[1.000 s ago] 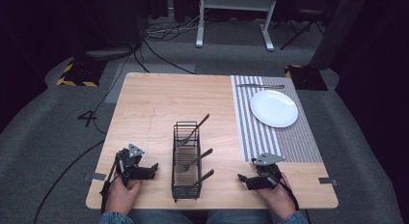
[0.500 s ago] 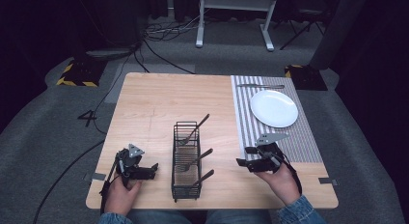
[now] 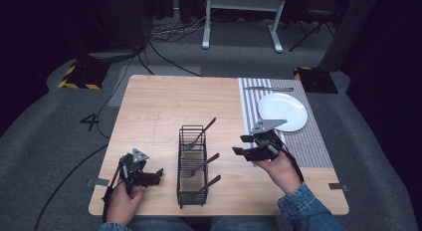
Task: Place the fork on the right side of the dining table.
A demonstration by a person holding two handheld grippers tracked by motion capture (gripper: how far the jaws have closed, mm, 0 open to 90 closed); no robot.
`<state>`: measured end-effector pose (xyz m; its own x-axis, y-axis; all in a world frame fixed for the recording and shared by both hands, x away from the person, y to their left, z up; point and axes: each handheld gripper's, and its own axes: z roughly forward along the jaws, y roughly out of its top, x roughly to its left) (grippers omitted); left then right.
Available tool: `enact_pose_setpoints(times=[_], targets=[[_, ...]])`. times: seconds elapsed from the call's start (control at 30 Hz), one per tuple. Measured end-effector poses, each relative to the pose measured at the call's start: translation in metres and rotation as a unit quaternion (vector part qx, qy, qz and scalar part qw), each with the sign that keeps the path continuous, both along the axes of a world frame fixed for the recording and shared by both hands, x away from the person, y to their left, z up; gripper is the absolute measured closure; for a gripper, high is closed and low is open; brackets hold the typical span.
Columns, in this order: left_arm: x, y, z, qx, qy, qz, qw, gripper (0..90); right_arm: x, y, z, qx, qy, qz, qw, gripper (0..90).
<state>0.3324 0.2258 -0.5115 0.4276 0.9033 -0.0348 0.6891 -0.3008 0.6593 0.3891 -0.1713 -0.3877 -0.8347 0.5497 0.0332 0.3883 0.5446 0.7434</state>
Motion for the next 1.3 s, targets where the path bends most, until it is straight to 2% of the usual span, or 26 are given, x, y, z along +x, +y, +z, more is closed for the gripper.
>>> enact_pose_setpoints(times=[0.03,0.1,0.37,0.4,0.43,0.53,0.6,0.73,0.8,0.87,0.9,0.97,1.1,1.23,1.3], targets=[[0.0,0.0,0.0,0.0,0.0,0.0,1.0,0.3,0.006,0.011,0.005,0.008,-0.001,0.009,0.9999,48.4],[0.0,0.0,0.0,0.0,0.0,0.0,1.0,0.3,0.01,0.018,0.01,0.011,-0.005,0.01,0.9999,49.1],[0.0,0.0,0.0,0.0,0.0,0.0,1.0,0.3,0.022,0.037,0.023,0.023,0.001,0.028,0.9994,52.7],[0.0,0.0,0.0,-0.001,0.0,0.001,1.0,0.3,0.024,0.04,0.025,0.026,0.002,0.03,0.9992,53.9],[0.0,0.0,0.0,0.0,0.0,0.0,1.0,0.3,0.027,0.044,0.029,0.042,0.014,0.039,0.9983,54.4],[0.0,0.0,0.0,0.0,0.0,0.0,1.0,0.3,0.029,0.048,0.032,0.048,0.018,0.047,0.9976,54.4],[0.0,0.0,0.0,0.0,0.0,0.0,1.0,0.3,0.03,0.053,0.034,0.048,0.016,0.051,0.9974,54.0],[0.0,0.0,0.0,0.0,0.0,0.0,1.0,0.3,0.04,0.06,0.037,0.045,0.02,0.041,0.998,54.3],[0.0,0.0,0.0,0.0,-0.001,0.0,1.0,0.3,0.051,0.063,0.035,0.043,0.028,0.027,0.9983,55.3],[0.0,0.0,0.0,0.0,-0.001,-0.001,1.0,0.3,0.053,0.064,0.035,0.041,0.03,0.024,0.9984,55.5],[0.0,0.0,0.0,0.0,-0.001,-0.001,1.0,0.3,0.059,0.067,0.032,0.039,0.04,0.022,0.9982,57.0],[0.0,0.0,0.0,0.0,-0.001,-0.001,1.0,0.3,0.061,0.068,0.032,0.039,0.041,0.021,0.9982,57.7],[0.0,0.0,0.0,0.0,-0.001,-0.001,1.0,0.3,0.066,0.074,0.03,0.036,0.053,0.026,0.9976,67.4],[0.0,0.0,0.0,0.0,-0.001,-0.001,1.0,0.3,0.062,0.079,0.03,0.027,0.044,0.032,0.9982,72.6],[0.0,0.0,0.0,0.0,-0.001,-0.001,1.0,0.3,0.061,0.079,0.031,0.031,0.048,0.036,0.9977,74.6]])
